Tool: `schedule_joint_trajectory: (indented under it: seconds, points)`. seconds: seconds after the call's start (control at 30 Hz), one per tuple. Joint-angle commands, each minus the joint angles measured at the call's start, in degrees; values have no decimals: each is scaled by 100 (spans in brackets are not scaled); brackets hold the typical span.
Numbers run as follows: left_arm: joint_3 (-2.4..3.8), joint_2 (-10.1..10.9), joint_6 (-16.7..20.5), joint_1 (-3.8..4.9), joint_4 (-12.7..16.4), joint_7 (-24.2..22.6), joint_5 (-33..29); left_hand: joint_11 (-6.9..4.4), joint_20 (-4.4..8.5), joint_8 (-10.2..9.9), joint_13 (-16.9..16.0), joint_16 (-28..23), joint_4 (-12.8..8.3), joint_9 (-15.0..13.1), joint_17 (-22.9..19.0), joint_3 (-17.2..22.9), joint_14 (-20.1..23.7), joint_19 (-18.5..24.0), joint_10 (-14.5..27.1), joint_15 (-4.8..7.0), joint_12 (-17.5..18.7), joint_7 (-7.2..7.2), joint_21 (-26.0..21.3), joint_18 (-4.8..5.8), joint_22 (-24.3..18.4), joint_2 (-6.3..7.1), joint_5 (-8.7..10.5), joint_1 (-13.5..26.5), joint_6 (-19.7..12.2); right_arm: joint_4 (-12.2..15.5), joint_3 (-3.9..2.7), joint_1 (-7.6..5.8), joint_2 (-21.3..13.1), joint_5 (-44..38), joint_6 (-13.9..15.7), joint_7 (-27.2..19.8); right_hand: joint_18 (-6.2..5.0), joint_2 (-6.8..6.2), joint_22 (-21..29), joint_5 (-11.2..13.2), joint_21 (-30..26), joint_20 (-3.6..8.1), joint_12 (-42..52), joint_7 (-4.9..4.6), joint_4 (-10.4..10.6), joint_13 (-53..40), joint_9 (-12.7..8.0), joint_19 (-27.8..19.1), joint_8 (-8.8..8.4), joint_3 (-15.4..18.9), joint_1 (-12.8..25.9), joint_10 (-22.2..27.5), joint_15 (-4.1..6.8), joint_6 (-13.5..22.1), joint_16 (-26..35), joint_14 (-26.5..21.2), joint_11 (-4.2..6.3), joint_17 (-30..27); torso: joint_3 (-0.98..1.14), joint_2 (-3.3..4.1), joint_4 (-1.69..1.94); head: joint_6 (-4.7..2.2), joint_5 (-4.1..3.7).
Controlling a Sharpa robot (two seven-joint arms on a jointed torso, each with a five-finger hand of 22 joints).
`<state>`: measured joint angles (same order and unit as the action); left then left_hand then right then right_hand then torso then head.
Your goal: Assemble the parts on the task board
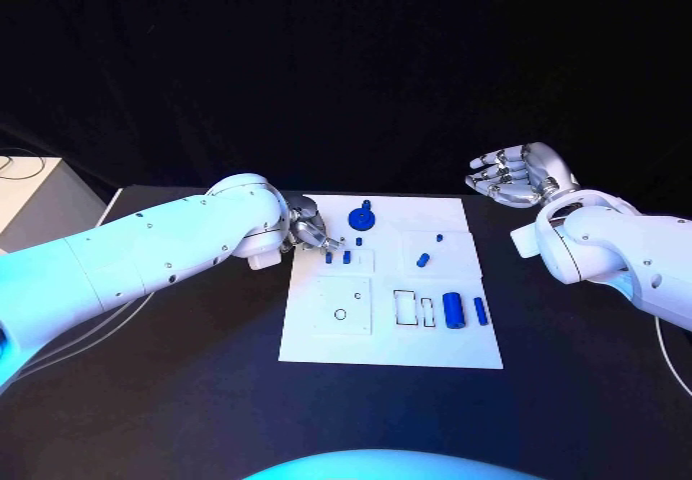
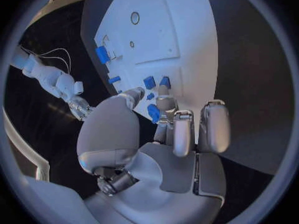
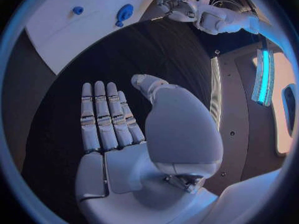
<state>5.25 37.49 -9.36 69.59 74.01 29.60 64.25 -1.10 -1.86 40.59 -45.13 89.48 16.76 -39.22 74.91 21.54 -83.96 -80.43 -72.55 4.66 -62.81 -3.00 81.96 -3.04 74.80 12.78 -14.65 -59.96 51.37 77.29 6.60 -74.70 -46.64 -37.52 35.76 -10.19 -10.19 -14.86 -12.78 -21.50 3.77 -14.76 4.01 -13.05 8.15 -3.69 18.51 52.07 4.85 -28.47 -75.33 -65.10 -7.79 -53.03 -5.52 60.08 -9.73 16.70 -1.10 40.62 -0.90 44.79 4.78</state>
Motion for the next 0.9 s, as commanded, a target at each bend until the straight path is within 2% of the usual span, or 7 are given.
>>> schedule_joint_trajectory:
  seconds: [0.03, 0.3, 0.37, 0.5, 0.57, 0.73, 0.9]
  points:
    - [52, 41, 191, 1, 61, -90, -283, 3, -13, -15, 45, -35, -4, 2, 1341, -39, -550, 54, 53, -36, 26, -1, -41, -69, -25, -28, 16, -33, -47, 7, -1, 5, -6, -19, -62, -63, -35, 11, 5, -33, 3, -2, -3, -47, -22, 5, -9, -52, -37, 4, 35, 36, -20, 9, 20, 1, -9, -6, 5, -3, 0, -4, -2]
    - [158, 112, 579, 0, 194, -376, -582, 77, -56, -17, 429, -179, -12, 16, 1077, -147, -455, 241, 387, -98, 264, -80, -207, -130, -286, -74, -16, -153, -270, 6, -1, 10, -7, -19, -59, -66, -35, 14, 16, -37, 3, -4, -2, -47, -22, 5, -10, -54, -39, 4, 37, 36, -22, 9, 24, -1, -9, -13, 2, -1, 1, -19, -9]
    - [168, 110, 828, 0, 225, -729, -652, 202, -141, -70, 1087, -412, -26, 77, 671, -156, -275, 587, 997, -211, 711, -217, -519, -235, -746, -92, -68, -596, -587, 5, -1, 12, -8, -19, -56, -69, -35, 16, 18, -40, 3, -4, -2, -47, -23, 5, -10, -54, -39, 2, 36, 36, -22, 9, 25, -1, -9, -14, 5, 1, 2, -27, -17]
    - [154, 78, 1217, -2, 229, -1434, -651, 403, -303, -351, 1333, -1134, -118, 378, -469, 83, 408, 1583, 1673, -391, 1060, -433, -1457, -503, -2019, -42, -82, -1466, -933, 2, -1, 13, -5, -19, -55, -75, -35, 18, 21, -50, 4, -4, -2, -46, -27, 5, -11, -54, -40, -2, 30, 37, -21, 9, 25, -1, -8, -16, 11, -3, 5, -37, -19]
    - [113, 46, 1473, -5, 210, -1885, -512, 556, -437, -612, 1632, -1908, -273, 672, -1547, 427, 1336, 2612, 2243, -564, 1482, -591, -2445, -722, -3175, 6, -64, -2060, -1100, 0, -1, 13, -3, -18, -55, -80, -35, 21, 24, -56, 4, -4, -1, -45, -30, 5, -11, -54, -40, -6, 25, 37, -21, 8, 25, 0, -7, -17, 9, -2, 6, -48, -27]
    - [-37, -53, 2006, -23, 116, -2728, -1, 715, -583, -933, 2201, -2295, -681, 1147, -2335, 920, 2178, 2845, 2538, -687, 2007, -692, -2533, -729, -3152, 196, -43, -2596, -1198, -4, -1, 14, 1, -17, -56, -91, -35, 23, 27, -61, 4, -4, -1, -44, -34, 5, -11, -55, -40, -10, 20, 36, -20, 7, 25, 2, -6, -19, 8, -1, 4, -67, -27]
    - [-166, -189, 2295, -83, -66, -3086, 508, 735, -613, -1043, 2440, -2143, -812, 1369, -2371, 995, 2143, 2895, 2565, -710, 2158, -714, -2415, -742, -3040, 240, -33, -2560, -1120, -1, -1, 14, 3, -17, -54, -99, -35, 26, 32, -71, 3, -4, 0, -43, -40, 5, -12, -57, -40, -17, 13, 35, -19, 6, 24, 6, -5, -21, 6, 4, -4, -90, -28]
